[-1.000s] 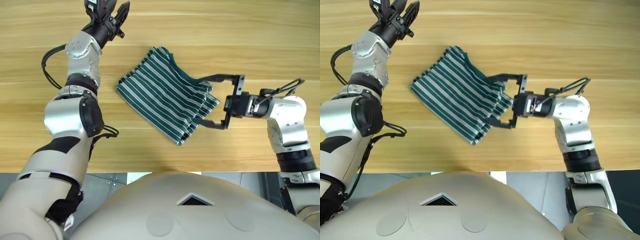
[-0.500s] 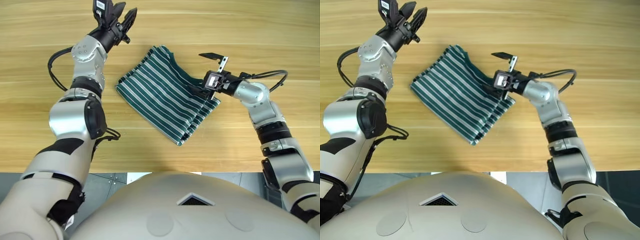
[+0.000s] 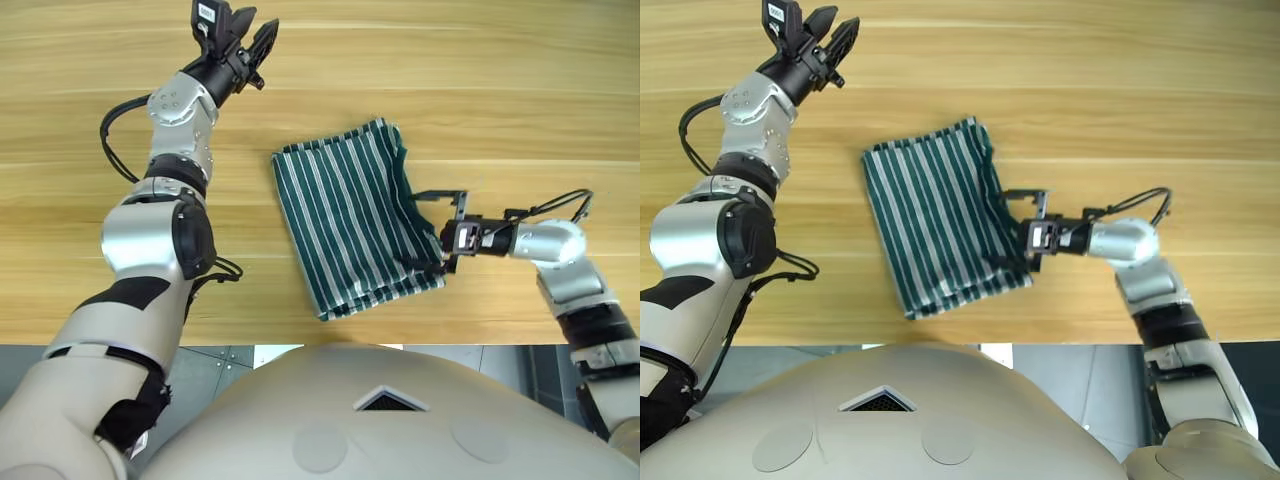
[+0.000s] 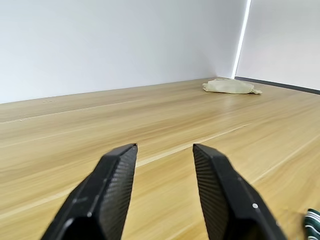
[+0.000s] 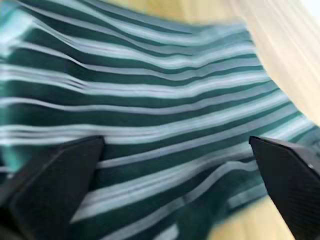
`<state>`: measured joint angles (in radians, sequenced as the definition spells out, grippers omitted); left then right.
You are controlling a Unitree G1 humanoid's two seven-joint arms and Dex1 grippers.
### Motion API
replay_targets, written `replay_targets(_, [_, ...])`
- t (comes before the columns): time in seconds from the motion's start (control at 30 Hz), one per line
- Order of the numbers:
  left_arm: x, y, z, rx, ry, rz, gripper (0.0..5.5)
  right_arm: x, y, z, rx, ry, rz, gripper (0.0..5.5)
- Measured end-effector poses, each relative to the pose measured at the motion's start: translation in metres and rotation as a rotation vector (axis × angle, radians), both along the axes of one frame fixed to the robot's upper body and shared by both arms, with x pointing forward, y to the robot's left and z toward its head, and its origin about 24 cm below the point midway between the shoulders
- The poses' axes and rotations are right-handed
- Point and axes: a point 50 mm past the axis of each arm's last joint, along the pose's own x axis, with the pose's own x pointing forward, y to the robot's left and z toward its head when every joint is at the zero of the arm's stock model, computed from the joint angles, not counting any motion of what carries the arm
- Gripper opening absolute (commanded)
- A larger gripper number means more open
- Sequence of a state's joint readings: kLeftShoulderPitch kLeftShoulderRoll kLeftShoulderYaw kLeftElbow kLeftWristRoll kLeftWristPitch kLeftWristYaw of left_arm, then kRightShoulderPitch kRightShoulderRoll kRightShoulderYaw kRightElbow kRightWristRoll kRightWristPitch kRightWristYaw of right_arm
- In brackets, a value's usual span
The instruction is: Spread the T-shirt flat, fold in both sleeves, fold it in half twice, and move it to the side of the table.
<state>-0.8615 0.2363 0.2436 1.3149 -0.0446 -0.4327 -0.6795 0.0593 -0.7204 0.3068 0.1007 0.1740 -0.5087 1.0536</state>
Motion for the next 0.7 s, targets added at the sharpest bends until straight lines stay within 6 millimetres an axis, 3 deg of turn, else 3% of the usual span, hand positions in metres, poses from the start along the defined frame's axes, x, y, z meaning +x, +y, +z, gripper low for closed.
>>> replay_targets(0.17, [0.0, 0.0, 0.0, 0.001, 0.0, -0.001, 2.06, -0.007, 0.021, 0.021, 0.179, -0.024, 0.054, 5.36])
replay_targets(0.3, [0.0, 0.002, 0.0, 0.002, -0.001, 0.003, 2.06, 0.021, 0.033, 0.024, 0.161, -0.103, -0.009, 5.36])
replay_targets(0.43, [0.0, -0.002, 0.001, -0.003, -0.007, -0.005, 2.06, 0.062, 0.061, 0.005, 0.029, -0.209, -0.122, 5.36])
replay_targets(0.57, [0.0, -0.004, 0.0, -0.008, -0.007, -0.01, 2.06, 0.078, 0.079, -0.023, -0.069, -0.24, -0.188, 5.36])
replay_targets(0.7, [0.0, -0.005, 0.0, -0.009, -0.008, -0.012, 2.06, 0.104, 0.094, -0.026, -0.098, -0.322, -0.284, 5.36])
